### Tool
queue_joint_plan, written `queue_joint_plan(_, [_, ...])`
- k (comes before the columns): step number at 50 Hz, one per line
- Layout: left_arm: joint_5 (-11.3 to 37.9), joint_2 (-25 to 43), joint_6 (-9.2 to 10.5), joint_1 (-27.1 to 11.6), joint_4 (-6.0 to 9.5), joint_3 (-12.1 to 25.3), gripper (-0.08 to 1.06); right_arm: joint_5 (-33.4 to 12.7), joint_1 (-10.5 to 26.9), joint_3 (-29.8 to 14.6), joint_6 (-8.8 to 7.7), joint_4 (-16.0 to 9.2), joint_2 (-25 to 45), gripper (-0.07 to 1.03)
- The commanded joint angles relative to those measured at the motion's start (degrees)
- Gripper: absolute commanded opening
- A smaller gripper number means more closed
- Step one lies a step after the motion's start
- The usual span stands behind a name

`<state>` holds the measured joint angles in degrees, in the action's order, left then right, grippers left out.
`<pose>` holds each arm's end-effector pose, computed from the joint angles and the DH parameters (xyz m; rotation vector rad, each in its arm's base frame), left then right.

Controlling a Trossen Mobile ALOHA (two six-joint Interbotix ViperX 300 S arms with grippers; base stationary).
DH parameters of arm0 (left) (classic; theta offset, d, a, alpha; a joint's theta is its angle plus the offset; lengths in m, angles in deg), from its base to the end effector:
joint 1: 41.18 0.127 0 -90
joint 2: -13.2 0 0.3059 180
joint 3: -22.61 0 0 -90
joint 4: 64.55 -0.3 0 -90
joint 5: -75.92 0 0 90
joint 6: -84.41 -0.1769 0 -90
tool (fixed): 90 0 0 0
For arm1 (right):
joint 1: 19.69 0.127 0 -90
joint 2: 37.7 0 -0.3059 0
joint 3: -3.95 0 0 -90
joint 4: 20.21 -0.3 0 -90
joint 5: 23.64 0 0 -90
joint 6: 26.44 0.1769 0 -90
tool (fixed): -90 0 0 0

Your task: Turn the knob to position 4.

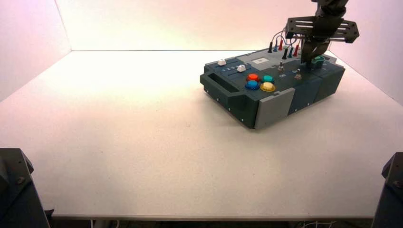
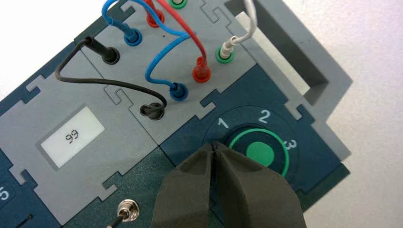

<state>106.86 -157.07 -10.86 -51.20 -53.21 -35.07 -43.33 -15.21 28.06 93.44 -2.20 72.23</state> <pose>0.1444 -0.0437 0.2699 -0.0727 0.1482 -0.2702 0.4005 0.0129 0.0495 0.1017 1.0826 -0.1457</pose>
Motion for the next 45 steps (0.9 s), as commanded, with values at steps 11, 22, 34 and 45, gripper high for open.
queue_joint_plan(11, [-0.5, 0.6, 0.00, 0.4, -0.09, 0.7, -0.03, -1.5, 0.4, 0.1, 0.00, -0.1, -4.0, -0.02])
queue_joint_plan(22, [-0.5, 0.5, 0.00, 0.4, -0.09, 0.7, -0.03, -1.5, 0.4, 1.4, 0.00, -0.1, -4.4, -0.02])
queue_joint_plan(34, [-0.5, 0.4, 0.00, 0.4, -0.09, 0.7, -0.03, -1.5, 0.4, 2.4, 0.00, -0.2, -4.7, -0.02])
queue_joint_plan(45, [-0.5, 0.2, 0.00, 0.4, -0.09, 0.7, -0.03, -1.5, 0.4, 2.8, 0.00, -0.2, -5.0, -0.02])
